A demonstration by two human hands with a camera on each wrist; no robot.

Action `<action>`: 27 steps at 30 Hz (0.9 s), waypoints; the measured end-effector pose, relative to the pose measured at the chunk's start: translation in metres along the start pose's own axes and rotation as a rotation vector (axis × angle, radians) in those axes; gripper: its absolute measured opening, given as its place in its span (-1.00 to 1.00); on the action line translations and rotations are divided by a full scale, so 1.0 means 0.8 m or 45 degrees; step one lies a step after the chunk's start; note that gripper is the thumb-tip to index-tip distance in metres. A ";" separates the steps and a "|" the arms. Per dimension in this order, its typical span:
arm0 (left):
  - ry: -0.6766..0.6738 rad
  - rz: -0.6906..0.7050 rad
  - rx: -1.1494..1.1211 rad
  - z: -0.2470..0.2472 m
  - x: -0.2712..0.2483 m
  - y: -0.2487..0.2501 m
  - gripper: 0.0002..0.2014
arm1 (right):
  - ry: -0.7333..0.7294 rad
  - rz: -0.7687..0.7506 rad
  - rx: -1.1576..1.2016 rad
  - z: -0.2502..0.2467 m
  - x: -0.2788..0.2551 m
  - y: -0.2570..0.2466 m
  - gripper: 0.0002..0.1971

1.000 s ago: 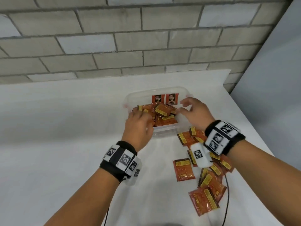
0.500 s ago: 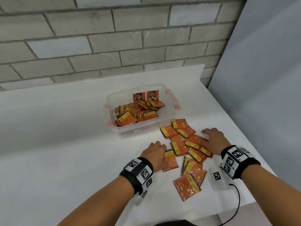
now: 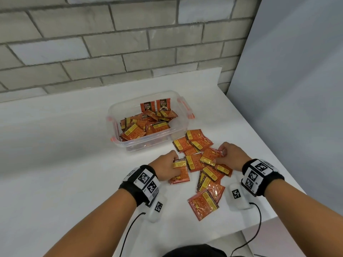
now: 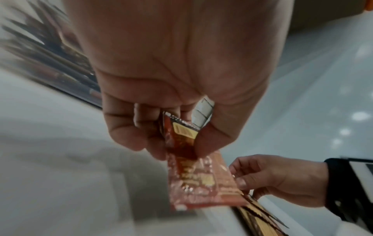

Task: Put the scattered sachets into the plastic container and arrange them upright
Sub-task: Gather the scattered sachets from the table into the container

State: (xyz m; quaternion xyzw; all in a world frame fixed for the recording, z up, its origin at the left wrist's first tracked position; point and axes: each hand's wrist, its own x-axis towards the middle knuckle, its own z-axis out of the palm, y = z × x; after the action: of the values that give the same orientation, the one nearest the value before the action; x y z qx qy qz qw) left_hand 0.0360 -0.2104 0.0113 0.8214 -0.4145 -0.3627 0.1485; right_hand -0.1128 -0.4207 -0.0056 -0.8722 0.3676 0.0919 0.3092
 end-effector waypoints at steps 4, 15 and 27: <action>0.011 0.061 -0.019 0.007 0.012 0.030 -0.59 | 0.030 -0.034 0.143 0.001 -0.005 -0.001 -0.67; 0.077 0.093 0.251 0.035 0.040 0.036 -0.40 | 0.060 0.111 0.303 -0.012 -0.026 0.014 -0.81; 0.036 -0.035 0.268 0.035 0.040 0.032 -0.38 | 0.031 0.114 0.098 0.002 -0.030 0.012 -0.59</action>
State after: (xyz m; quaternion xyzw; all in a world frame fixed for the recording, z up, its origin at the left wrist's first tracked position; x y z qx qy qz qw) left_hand 0.0139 -0.2499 -0.0097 0.8431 -0.4367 -0.3075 0.0624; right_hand -0.1364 -0.4109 -0.0021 -0.8434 0.4134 0.0808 0.3336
